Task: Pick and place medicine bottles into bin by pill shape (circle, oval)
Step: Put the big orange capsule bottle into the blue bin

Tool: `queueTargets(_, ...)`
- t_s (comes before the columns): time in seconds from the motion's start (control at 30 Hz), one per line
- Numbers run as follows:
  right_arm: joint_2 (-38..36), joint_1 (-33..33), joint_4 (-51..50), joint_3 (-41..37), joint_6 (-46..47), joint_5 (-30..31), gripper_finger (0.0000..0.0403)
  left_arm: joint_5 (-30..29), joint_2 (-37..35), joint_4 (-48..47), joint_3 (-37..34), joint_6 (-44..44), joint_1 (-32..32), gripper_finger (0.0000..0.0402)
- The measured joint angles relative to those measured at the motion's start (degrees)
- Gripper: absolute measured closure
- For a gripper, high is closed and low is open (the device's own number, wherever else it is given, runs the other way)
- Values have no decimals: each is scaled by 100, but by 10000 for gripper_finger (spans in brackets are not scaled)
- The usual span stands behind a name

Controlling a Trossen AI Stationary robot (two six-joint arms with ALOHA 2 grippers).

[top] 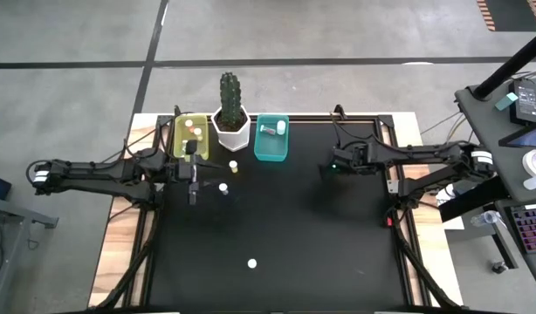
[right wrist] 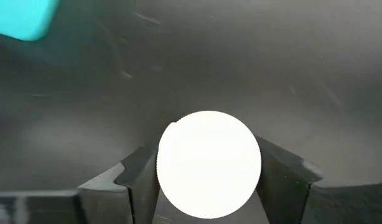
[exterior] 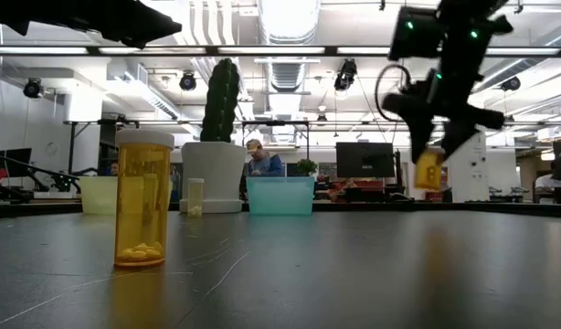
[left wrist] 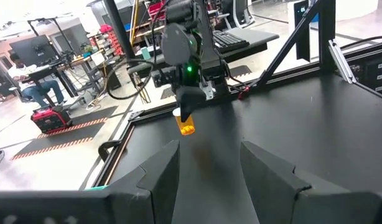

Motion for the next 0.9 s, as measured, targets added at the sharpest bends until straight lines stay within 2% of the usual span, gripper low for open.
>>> queueTargets(0.27, 519, -2, 33, 1190, -824, 66, 197, 0, 10, 34, -28, 131, 0, 248)
queueTargets(0.63, 2071, -68, -5, 3457, -2377, 89, 197, 0, 17, 36, -30, 136, 0, 248)
queueTargets(0.9, 3085, -371, -45, 4670, -3188, -369, 197, 0, 15, 36, -33, 136, 0, 248)
